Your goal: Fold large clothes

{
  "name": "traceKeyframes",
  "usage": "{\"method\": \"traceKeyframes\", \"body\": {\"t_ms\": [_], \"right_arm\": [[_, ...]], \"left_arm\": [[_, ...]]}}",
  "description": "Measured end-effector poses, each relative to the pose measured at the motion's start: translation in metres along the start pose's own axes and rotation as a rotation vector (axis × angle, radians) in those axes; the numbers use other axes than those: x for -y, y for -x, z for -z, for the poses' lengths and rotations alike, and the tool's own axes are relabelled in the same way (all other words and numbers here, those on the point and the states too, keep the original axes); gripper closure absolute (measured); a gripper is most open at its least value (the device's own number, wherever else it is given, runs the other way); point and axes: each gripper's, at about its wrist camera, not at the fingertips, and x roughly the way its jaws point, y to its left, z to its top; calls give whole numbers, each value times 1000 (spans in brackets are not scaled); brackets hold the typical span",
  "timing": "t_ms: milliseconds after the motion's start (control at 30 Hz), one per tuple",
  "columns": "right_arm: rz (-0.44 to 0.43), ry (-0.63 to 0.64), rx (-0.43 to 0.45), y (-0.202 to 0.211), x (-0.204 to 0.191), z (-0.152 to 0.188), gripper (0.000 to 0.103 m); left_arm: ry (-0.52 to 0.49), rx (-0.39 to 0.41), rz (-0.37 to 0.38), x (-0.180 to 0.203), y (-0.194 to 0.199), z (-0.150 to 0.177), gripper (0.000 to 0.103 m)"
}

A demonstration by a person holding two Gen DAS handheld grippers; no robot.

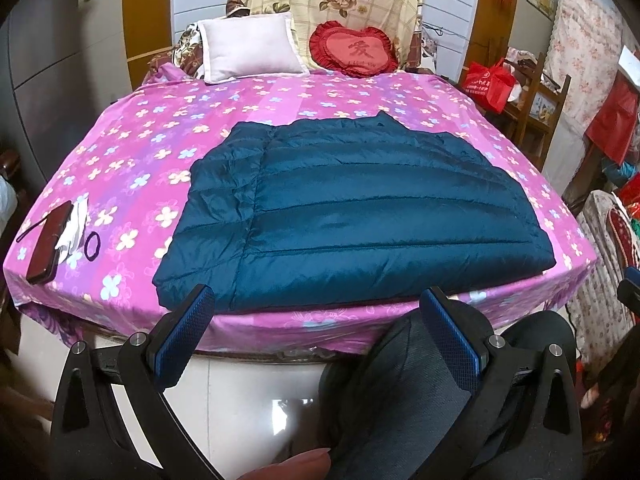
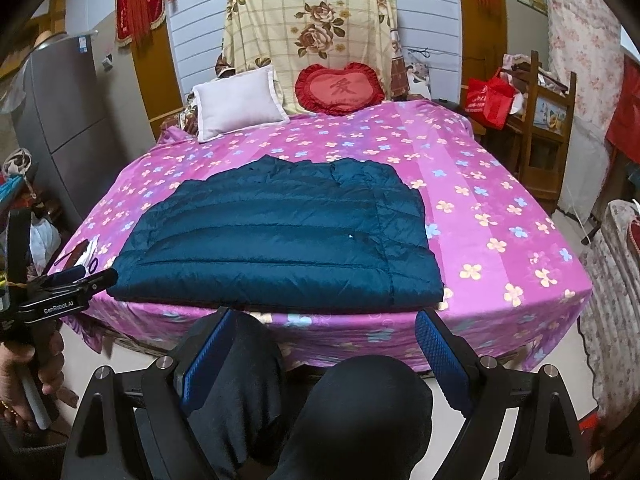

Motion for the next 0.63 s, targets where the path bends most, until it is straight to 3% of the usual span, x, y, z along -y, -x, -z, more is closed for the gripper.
{"method": "traceKeyframes", "body": {"t_ms": [633], "right_arm": [[-11,5,-2,0,-2,0,14]], "left_arm": [[-6,13,-10,-1,-2,4,0]]}}
